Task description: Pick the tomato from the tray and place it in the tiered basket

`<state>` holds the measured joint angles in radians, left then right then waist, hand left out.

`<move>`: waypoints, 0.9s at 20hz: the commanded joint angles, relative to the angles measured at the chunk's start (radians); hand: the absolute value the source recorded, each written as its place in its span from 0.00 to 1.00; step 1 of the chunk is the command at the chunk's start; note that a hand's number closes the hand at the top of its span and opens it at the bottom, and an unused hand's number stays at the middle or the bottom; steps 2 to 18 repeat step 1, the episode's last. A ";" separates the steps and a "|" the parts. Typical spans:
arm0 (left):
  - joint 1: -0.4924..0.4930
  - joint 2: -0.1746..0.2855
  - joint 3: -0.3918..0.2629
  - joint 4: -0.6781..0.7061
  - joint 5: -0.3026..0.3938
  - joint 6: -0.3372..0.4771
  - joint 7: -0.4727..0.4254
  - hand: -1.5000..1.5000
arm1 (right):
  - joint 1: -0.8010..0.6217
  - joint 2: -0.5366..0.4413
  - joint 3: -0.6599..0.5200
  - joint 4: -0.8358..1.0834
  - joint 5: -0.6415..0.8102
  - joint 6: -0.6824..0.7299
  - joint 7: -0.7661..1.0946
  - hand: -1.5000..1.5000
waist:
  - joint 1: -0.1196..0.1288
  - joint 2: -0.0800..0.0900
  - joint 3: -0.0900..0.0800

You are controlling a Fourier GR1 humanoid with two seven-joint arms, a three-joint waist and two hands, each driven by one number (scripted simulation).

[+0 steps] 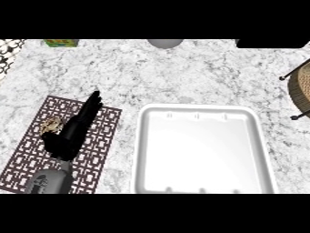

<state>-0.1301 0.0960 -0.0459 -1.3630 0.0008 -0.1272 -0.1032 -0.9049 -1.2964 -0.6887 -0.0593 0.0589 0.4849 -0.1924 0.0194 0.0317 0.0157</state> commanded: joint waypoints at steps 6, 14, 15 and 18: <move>0.011 0.000 -0.004 -0.005 -0.007 0.005 -0.006 0.50 | 0.066 -0.049 -0.018 0.006 -0.016 0.059 -0.023 0.00 | -0.003 0.002 0.004; 0.011 0.000 -0.004 -0.005 -0.007 0.005 -0.006 0.50 | 0.066 -0.049 -0.018 0.006 -0.016 0.059 -0.023 0.00 | -0.003 0.002 0.004; 0.011 0.000 -0.004 -0.005 -0.007 0.005 -0.006 0.50 | 0.066 -0.049 -0.018 0.006 -0.016 0.059 -0.023 0.00 | -0.003 0.002 0.004; 0.011 0.000 -0.004 -0.005 -0.007 0.005 -0.006 0.50 | 0.066 -0.049 -0.018 0.006 -0.016 0.059 -0.023 0.00 | -0.003 0.002 0.004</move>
